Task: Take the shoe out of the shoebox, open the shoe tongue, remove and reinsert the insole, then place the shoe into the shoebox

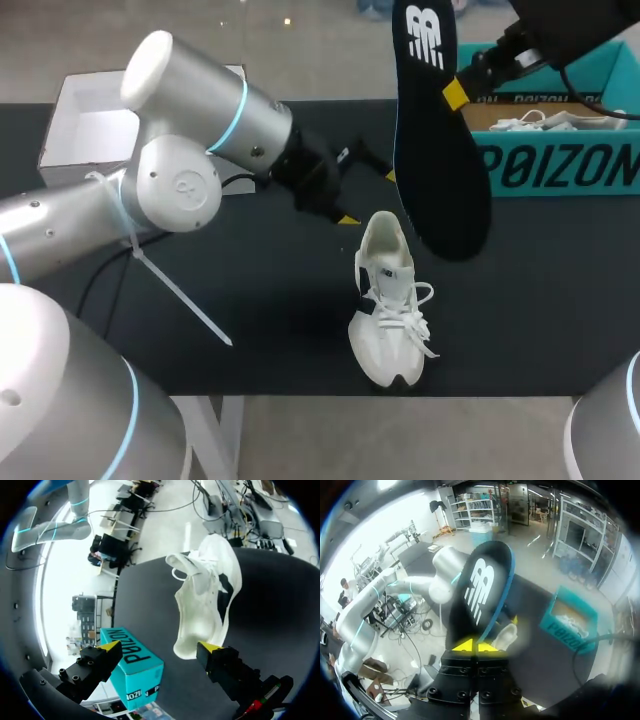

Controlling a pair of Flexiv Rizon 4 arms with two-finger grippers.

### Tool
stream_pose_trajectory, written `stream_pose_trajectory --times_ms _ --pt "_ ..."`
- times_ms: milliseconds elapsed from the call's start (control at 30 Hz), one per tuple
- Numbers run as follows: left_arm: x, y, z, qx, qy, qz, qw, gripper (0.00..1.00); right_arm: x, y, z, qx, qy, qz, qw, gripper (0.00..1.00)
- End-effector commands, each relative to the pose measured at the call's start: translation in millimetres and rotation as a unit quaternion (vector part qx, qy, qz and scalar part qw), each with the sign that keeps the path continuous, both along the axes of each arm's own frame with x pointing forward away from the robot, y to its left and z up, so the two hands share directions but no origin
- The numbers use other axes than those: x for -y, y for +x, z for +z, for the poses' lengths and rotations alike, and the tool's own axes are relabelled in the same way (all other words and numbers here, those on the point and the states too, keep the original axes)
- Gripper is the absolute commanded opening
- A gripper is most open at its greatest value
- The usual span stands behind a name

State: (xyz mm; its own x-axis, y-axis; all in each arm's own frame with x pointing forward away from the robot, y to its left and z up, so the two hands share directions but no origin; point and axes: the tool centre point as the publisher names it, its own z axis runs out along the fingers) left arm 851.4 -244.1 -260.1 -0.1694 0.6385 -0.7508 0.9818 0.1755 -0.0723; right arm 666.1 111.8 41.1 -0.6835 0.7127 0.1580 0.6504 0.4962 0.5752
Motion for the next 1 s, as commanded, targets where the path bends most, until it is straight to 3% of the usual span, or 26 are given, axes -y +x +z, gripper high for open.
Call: stream_pose_trajectory --times_ms 33,433,567,733,867,1000 --pt "-1 -0.8 -2 0.002 -0.004 0.000 1.000 1.00 -1 1.3 0 -0.002 -0.001 0.000 1.000 0.00" --pt "-1 -0.8 -2 0.002 -0.004 0.000 1.000 1.00 -1 1.3 0 -0.002 -0.001 0.000 1.000 0.00" --pt "-8 -9.8 3 0.020 -0.075 -0.020 0.997 1.00 -1 1.3 0 -0.002 -0.001 0.000 1.000 0.00" --pt "-25 -19.3 0 0.010 -0.248 -0.089 0.964 1.00 -1 1.3 0 -0.002 -0.001 0.000 1.000 0.00" --pt "-40 -24.7 -5 0.026 -0.310 -0.100 0.945 1.00 -1 1.3 0 -0.002 -0.001 0.000 1.000 0.00" --pt "-45 -26.6 -5 0.041 -0.313 -0.096 0.944 1.00 -1 1.3 0 -0.002 -0.001 0.000 1.000 0.00"
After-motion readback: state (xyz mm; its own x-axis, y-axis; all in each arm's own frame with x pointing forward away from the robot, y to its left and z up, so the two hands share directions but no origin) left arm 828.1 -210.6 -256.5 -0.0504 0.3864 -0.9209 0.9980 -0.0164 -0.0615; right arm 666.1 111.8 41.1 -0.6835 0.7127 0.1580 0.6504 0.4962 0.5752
